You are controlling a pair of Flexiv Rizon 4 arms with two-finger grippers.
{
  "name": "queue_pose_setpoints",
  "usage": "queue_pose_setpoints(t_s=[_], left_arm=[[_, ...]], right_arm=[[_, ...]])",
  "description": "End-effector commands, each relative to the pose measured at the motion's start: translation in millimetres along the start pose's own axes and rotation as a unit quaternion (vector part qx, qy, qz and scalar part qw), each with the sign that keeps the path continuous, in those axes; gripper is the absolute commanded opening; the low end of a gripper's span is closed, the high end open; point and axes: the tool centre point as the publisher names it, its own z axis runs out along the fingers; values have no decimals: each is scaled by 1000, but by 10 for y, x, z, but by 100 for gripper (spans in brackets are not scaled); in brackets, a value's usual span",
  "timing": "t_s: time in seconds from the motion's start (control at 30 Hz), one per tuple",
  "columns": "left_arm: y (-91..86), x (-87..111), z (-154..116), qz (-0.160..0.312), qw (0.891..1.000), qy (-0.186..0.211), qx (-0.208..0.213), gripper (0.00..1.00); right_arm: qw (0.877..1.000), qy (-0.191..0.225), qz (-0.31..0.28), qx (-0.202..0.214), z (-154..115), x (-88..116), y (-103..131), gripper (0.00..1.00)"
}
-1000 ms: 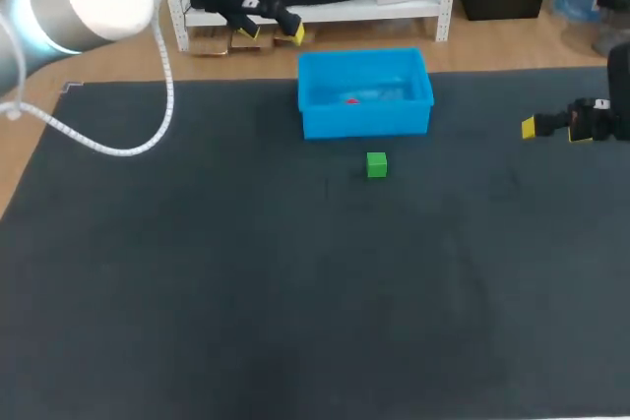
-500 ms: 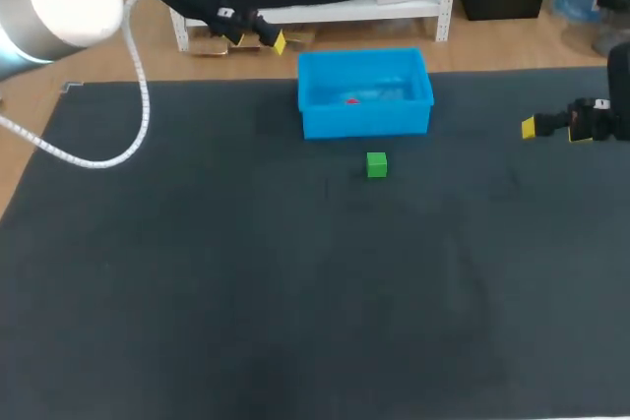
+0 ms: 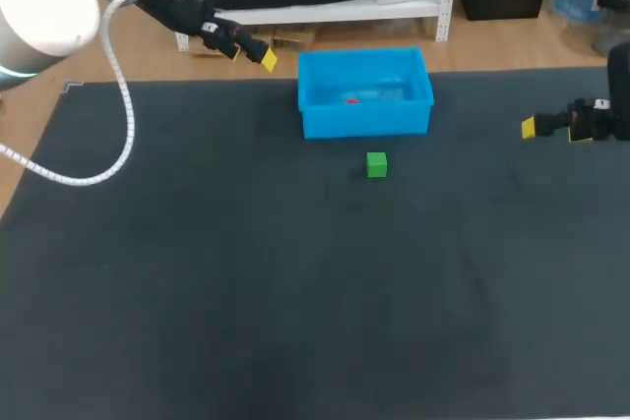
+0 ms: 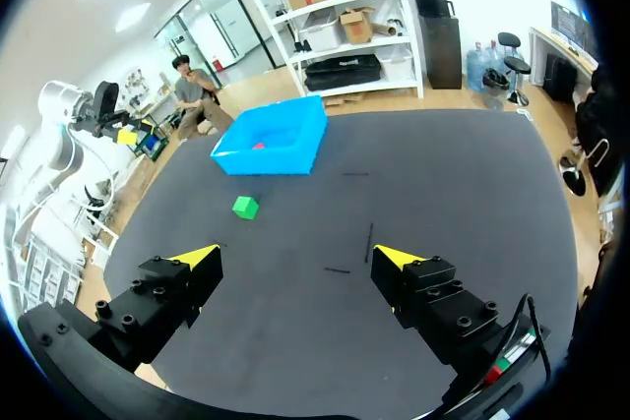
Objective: Use the left arm to pick the red cube and place it into the blue plastic box first, then use the right arm to grasp the green cube and put it into the same blue plastic box after the first action is fully finished.
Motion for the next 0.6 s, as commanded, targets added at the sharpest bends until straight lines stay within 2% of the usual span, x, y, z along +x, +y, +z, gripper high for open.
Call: queue_pose_setpoints(t_s=[0.03, 0.6], left_arm=[[-52, 124, -54, 3, 1000, -5, 2, 100], [-7, 428, -206, -10, 1000, 2, 7, 100]], right_arm=[[1000, 0, 0, 0, 1, -1, -3, 100], [1000, 0, 0, 0, 1, -1, -3, 100]])
